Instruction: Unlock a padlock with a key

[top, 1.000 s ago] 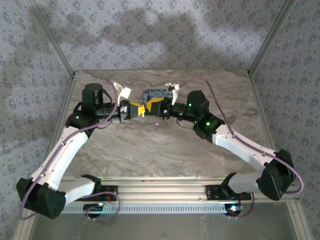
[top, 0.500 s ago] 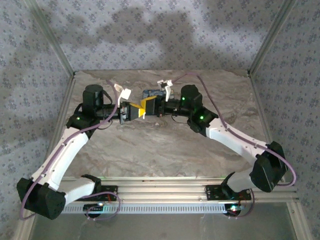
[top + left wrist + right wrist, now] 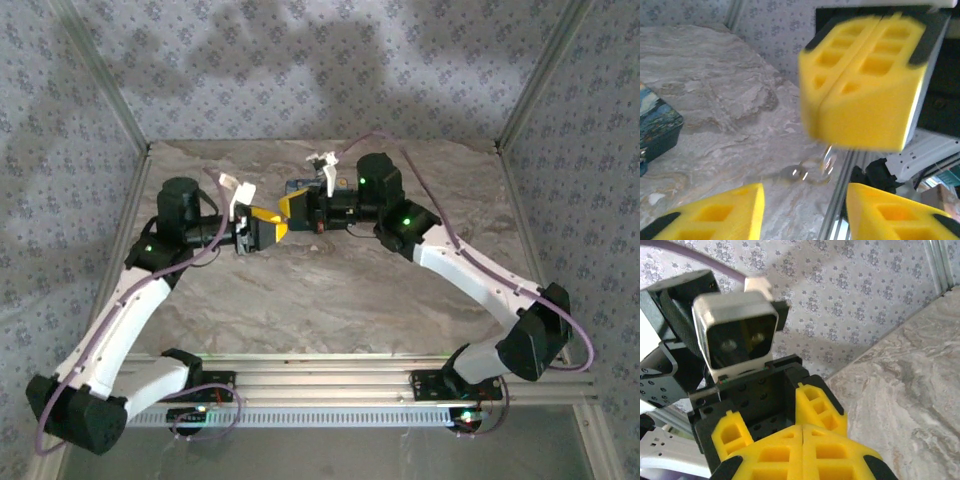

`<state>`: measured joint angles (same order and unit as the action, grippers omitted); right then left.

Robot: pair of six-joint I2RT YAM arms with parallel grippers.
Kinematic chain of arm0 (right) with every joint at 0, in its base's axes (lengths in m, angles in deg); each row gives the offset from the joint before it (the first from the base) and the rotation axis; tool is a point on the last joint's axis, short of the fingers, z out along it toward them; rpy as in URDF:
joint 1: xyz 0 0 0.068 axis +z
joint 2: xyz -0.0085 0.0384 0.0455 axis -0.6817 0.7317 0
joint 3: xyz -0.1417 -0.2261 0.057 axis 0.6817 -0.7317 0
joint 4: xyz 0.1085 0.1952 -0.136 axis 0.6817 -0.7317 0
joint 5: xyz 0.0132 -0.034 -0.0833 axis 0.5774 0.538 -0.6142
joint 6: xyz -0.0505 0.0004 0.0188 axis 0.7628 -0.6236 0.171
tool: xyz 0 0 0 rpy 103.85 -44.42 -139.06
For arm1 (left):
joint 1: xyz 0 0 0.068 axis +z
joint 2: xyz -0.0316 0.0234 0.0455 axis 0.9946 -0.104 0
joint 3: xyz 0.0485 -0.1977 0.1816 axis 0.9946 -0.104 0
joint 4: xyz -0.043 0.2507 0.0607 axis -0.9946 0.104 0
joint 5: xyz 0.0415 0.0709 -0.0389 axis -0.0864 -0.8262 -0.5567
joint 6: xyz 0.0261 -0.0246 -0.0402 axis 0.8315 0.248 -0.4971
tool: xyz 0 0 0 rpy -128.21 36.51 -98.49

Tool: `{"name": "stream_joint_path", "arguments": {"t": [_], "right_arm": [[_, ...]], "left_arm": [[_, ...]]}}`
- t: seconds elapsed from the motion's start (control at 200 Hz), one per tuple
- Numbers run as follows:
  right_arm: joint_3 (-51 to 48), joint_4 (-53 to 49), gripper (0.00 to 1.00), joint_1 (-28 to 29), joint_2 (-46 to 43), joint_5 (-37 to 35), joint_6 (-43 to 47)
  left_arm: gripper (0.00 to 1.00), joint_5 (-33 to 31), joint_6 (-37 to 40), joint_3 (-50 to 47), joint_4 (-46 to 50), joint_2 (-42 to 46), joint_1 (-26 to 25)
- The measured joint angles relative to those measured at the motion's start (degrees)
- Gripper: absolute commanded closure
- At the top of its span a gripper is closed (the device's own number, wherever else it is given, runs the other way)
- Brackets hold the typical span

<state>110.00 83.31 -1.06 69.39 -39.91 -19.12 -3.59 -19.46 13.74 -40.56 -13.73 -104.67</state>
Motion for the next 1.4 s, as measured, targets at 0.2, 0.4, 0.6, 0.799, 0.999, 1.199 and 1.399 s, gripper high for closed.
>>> {"name": "stream_joint_path", "arguments": {"t": [0.2,0.4,0.6,0.799,0.999,1.199,1.399], "right_arm": [[1.79,-6.40,1.00,-2.51,0.00,2.69,4.57],[1.79,-7.54,1.00,-2.80,0.02,5.84,5.75],[1.79,-6.32,1.00,-2.80,0.02,8.37,5.25],[1.05,-3.85,1.00,-2.78,0.02,9.25,3.78],[0.74,-2.62,1.00,-2.38,0.02,9.55,2.75],[0.55,-1.40,1.00,-2.01,0.02,9.64,2.19],[0.39,-0.66,1.00,-1.75,0.02,9.57,1.42]], "left_arm": [[0.24,-8.92,-0.52,-4.72,-1.33,9.62,-0.37],[0.42,-5.14,-1.42,-6.05,-7.72,10.49,-0.37],[0.55,0.63,-10.21,-8.98,-19.58,4.72,-0.74],[0.46,3.52,-15.26,-9.88,-25.20,3.28,-0.90],[0.51,5.07,-17.07,-9.88,-28.37,2.78,-1.64],[0.56,5.25,-17.90,-9.97,-30.05,1.77,-1.99],[0.57,5.25,-18.18,-10.38,-31.91,1.20,-2.27]]}}
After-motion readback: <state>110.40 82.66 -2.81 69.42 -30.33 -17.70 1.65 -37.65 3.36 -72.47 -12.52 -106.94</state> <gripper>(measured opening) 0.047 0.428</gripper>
